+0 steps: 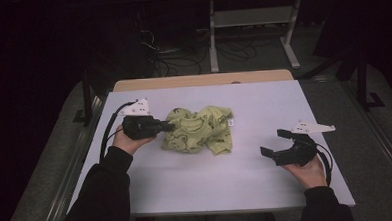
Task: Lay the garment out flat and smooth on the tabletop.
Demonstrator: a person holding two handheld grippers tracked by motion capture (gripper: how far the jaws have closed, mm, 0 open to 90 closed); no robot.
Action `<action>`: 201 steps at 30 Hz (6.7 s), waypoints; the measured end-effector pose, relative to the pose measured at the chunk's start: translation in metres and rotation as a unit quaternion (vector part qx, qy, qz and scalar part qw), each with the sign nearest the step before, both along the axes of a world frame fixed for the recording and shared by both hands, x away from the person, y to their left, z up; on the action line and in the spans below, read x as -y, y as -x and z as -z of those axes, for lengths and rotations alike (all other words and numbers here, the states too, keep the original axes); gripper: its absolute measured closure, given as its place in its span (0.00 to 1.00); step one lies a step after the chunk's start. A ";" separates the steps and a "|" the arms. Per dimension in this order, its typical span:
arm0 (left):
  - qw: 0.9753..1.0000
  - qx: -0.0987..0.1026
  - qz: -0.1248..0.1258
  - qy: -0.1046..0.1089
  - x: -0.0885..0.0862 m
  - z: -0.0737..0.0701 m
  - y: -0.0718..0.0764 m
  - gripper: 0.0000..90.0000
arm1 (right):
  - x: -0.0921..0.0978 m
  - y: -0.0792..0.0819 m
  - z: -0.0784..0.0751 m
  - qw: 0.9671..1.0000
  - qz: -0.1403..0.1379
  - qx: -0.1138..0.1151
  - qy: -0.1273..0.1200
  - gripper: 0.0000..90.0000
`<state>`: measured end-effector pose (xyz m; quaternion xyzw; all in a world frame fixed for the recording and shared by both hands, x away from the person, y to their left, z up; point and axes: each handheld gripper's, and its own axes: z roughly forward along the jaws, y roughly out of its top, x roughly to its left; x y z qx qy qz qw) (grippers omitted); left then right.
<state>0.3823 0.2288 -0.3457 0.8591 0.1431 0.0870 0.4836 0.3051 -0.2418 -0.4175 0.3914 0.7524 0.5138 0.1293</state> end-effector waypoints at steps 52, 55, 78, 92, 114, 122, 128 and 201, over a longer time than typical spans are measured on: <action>0.999 -0.017 0.045 -0.017 -0.038 0.010 0.036 0.96 | -0.142 -0.112 -0.067 0.981 -0.189 -0.024 0.018 0.00; 0.998 -0.024 0.052 -0.022 -0.038 0.014 0.037 0.96 | -0.147 -0.116 -0.060 0.979 -0.199 -0.035 0.028 0.00; 0.989 -0.080 0.092 -0.086 -0.034 0.038 0.039 0.96 | -0.186 -0.111 -0.025 0.957 -0.258 -0.055 0.122 0.16; 0.991 -0.080 0.072 -0.085 -0.041 0.041 0.035 0.96 | -0.193 -0.101 -0.014 0.942 -0.263 -0.041 0.206 0.97; 0.994 -0.063 0.041 -0.074 -0.052 0.039 0.031 0.96 | -0.169 -0.110 -0.018 0.962 -0.215 -0.035 0.163 0.25; 0.996 -0.050 0.024 -0.070 -0.053 0.039 0.031 0.96 | -0.187 -0.106 -0.006 0.951 -0.223 -0.008 0.212 0.42; 0.997 -0.044 0.014 -0.065 -0.056 0.038 0.030 0.96 | -0.195 -0.103 0.001 0.945 -0.221 -0.001 0.240 0.83; 0.977 0.078 -0.168 -0.103 0.008 -0.060 -0.100 0.93 | -0.108 -0.165 -0.116 1.000 -0.005 -0.028 0.011 0.96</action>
